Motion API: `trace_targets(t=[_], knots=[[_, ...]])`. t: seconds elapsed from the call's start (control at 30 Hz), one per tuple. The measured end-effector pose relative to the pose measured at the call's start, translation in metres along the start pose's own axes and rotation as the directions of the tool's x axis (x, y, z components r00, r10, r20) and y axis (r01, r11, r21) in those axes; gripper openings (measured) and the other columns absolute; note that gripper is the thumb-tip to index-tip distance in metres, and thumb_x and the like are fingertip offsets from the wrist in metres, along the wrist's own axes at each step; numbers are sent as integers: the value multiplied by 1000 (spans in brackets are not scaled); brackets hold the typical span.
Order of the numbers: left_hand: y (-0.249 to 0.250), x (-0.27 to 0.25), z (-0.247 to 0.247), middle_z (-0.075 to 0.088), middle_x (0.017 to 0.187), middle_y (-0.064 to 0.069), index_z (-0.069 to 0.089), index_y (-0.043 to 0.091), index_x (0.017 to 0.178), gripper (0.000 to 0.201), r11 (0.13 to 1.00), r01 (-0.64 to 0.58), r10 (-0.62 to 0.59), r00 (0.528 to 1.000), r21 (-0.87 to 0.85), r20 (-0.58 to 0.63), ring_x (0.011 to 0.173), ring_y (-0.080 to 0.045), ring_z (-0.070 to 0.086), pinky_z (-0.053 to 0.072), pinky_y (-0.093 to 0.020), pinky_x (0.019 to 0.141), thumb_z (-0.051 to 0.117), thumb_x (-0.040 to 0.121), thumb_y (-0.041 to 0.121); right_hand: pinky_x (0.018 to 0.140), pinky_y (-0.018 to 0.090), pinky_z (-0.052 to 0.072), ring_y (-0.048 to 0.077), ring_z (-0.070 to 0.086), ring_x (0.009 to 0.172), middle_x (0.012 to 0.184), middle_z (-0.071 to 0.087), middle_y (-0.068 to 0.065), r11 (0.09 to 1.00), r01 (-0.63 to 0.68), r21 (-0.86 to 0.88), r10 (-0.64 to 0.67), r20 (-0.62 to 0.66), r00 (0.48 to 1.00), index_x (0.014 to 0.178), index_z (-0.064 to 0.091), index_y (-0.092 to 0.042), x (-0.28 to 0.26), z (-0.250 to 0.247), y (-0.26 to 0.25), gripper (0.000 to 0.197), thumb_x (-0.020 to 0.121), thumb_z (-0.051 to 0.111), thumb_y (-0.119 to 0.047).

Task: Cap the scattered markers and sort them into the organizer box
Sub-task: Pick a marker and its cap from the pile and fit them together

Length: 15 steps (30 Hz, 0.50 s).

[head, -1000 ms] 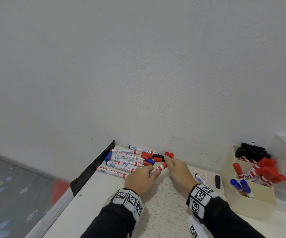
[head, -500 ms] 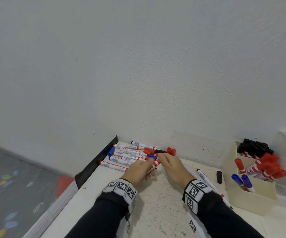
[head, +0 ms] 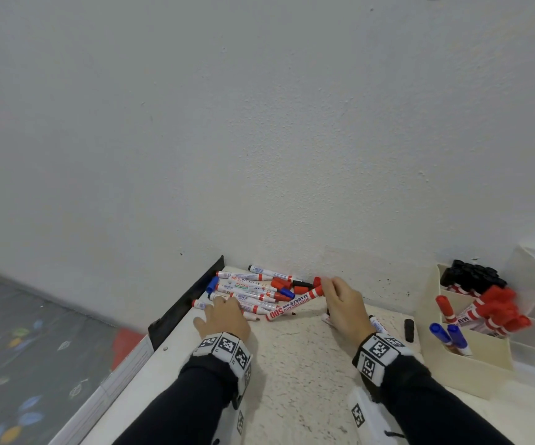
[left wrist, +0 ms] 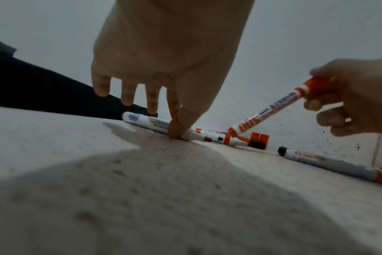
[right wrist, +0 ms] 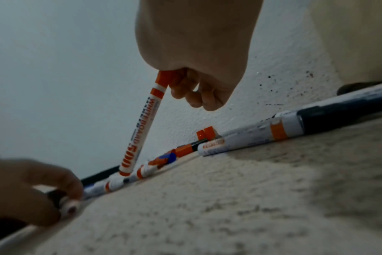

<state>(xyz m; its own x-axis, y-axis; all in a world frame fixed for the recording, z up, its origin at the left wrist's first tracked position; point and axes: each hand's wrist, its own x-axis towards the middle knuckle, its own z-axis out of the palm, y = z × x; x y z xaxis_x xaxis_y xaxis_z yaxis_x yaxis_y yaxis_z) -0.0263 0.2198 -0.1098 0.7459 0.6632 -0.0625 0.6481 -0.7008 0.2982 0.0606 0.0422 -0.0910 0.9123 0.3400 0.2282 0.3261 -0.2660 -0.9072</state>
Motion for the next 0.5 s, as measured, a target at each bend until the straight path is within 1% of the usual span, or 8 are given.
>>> trace_targets(t=[0.1, 0.2, 0.27, 0.3, 0.33, 0.4, 0.43, 0.5], knots=[[3, -3, 1, 40, 141, -1, 44, 28, 127, 45, 991, -24, 17, 999, 130, 49, 136, -26, 27, 19, -52, 111, 59, 85, 38, 44, 12, 32, 10, 37, 53, 62, 49, -6, 998, 43, 34, -39, -119, 992, 79, 53, -17, -1, -12, -6, 23, 97, 41, -26], [8, -13, -4, 45, 138, 1, 46, 28, 127, 35, 967, -77, 76, 997, 241, 11, 136, -25, 30, 8, -55, 112, 47, 92, 29, 49, 16, 38, 12, 43, 55, 78, 58, -2, 994, 112, 6, -110, -156, 982, 93, 49, -19, -1, -29, -13, 14, 98, 38, -25], [11, -16, -5, 50, 134, 4, 48, 28, 124, 30, 955, -135, 142, 990, 265, -5, 133, -23, 34, 7, -56, 111, 43, 95, 25, 62, 22, 46, 13, 53, 67, 89, 60, -1, 989, 140, -42, -146, -205, 968, 100, 45, -18, 1, -47, -19, 10, 99, 36, -23], [12, -18, -5, 52, 132, 5, 49, 28, 122, 28, 954, -158, 165, 986, 255, -9, 132, -22, 36, 8, -56, 111, 42, 95, 24, 66, 22, 47, 14, 55, 73, 89, 60, -1, 987, 147, -69, -159, -241, 957, 102, 43, -18, 2, -58, -22, 9, 99, 35, -22], [13, -19, -6, 54, 129, 6, 50, 29, 119, 25, 955, -175, 182, 983, 238, -11, 130, -21, 38, 9, -56, 111, 42, 96, 24, 66, 18, 45, 14, 55, 76, 87, 59, 0, 985, 143, -99, -165, -277, 946, 102, 42, -17, 3, -71, -26, 9, 99, 34, -21], [17, -21, -7, 56, 125, 6, 50, 30, 117, 24, 954, -202, 207, 978, 224, 0, 126, -20, 42, 11, -55, 111, 42, 96, 24, 59, 12, 38, 15, 54, 75, 85, 58, 3, 979, 108, -172, -163, -345, 924, 100, 41, -14, 4, -100, -30, 10, 100, 33, -21], [19, -22, -6, 56, 125, 6, 49, 30, 118, 25, 952, -213, 215, 977, 218, 13, 125, -20, 43, 12, -55, 111, 42, 95, 23, 57, 14, 37, 18, 54, 76, 87, 59, 5, 976, 86, -202, -158, -375, 913, 100, 41, -13, 3, -114, -31, 11, 100, 33, -21], [24, -23, -6, 55, 125, 5, 48, 30, 119, 27, 960, -225, 225, 974, 168, 18, 122, -19, 46, 15, -54, 111, 42, 95, 21, 62, 22, 40, 22, 55, 79, 91, 59, 9, 971, 35, -235, -137, -432, 891, 102, 42, -11, -2, -142, -31, 14, 100, 33, -21]])
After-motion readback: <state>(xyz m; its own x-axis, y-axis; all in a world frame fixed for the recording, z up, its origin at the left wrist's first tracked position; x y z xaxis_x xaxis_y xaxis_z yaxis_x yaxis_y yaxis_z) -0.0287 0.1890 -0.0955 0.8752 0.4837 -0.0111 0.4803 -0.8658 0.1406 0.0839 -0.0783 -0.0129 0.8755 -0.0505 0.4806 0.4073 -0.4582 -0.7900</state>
